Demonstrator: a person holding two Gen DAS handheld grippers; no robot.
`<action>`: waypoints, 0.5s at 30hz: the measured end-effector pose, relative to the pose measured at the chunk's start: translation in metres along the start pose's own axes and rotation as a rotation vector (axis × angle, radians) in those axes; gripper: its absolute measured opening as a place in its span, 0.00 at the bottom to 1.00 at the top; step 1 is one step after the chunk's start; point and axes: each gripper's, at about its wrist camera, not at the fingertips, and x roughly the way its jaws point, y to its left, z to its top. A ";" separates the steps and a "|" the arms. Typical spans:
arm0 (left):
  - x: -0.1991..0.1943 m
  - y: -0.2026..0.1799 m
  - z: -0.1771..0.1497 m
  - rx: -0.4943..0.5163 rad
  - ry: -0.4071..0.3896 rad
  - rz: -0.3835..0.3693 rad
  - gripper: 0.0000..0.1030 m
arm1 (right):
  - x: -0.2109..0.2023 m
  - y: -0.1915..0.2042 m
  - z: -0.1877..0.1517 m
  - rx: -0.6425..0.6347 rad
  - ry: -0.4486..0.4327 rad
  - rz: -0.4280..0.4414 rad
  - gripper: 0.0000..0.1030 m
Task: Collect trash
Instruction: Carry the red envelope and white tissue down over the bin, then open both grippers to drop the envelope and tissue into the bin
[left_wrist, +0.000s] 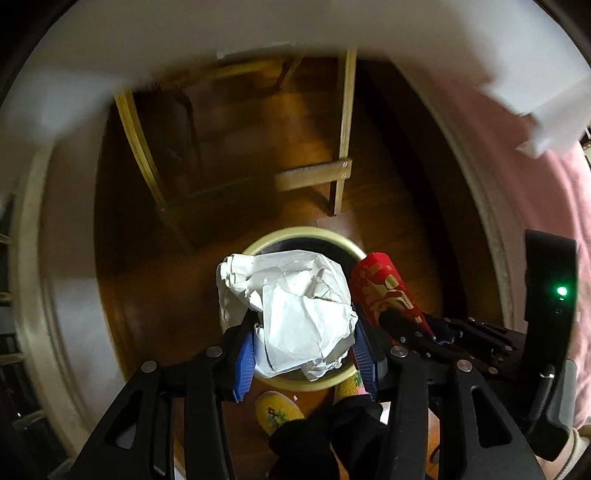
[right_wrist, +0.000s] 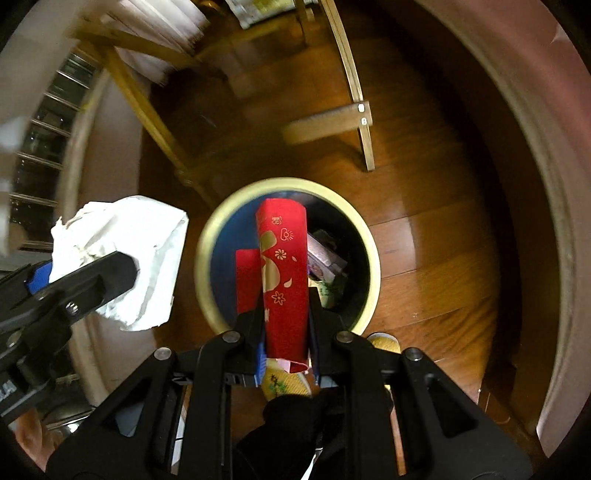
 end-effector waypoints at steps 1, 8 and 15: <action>0.012 0.001 -0.001 -0.004 0.006 0.001 0.47 | 0.013 -0.003 0.000 -0.002 0.011 0.000 0.15; 0.070 0.011 -0.007 -0.042 0.069 0.016 0.60 | 0.066 -0.013 0.011 -0.006 0.059 0.007 0.27; 0.083 0.022 0.000 -0.053 0.078 0.059 0.86 | 0.072 -0.011 0.017 0.020 0.087 0.027 0.40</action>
